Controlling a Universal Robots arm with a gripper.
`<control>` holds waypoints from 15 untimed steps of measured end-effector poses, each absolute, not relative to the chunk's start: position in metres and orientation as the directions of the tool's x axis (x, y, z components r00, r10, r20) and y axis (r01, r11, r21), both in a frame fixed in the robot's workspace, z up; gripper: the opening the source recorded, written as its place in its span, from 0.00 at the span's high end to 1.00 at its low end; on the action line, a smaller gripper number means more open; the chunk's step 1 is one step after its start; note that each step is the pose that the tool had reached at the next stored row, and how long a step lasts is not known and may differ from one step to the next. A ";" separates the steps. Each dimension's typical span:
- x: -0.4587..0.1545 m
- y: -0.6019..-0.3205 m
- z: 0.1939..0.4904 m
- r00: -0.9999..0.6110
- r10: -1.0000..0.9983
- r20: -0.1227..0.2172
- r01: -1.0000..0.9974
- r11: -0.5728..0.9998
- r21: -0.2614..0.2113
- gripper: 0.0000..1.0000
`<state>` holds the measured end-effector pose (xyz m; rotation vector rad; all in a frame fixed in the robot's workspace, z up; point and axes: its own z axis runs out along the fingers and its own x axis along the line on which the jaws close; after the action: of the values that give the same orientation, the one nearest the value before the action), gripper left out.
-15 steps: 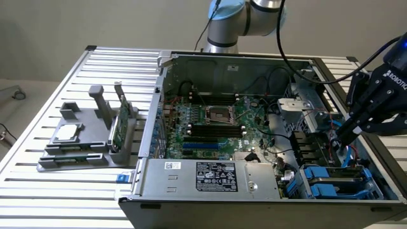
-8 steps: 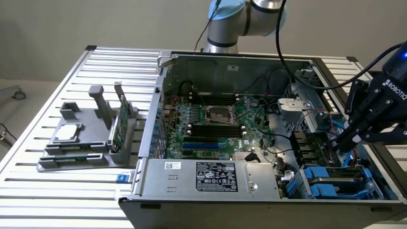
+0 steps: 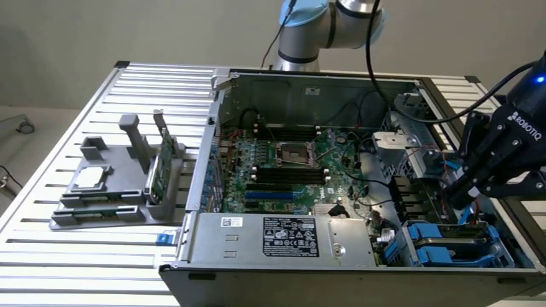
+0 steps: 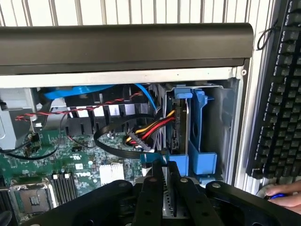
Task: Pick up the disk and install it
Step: 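Insert the second disk wire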
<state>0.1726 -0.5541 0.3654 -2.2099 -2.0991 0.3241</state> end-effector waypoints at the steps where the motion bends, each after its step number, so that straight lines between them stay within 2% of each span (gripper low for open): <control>1: 0.173 -0.557 0.364 0.040 0.994 -0.100 0.978 -0.060 -0.198 0.84; 15: 0.168 -0.574 0.346 -0.012 0.997 -0.082 0.983 -0.004 -0.184 0.84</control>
<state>0.1685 -0.5737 0.3456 -2.1565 -2.1654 0.2905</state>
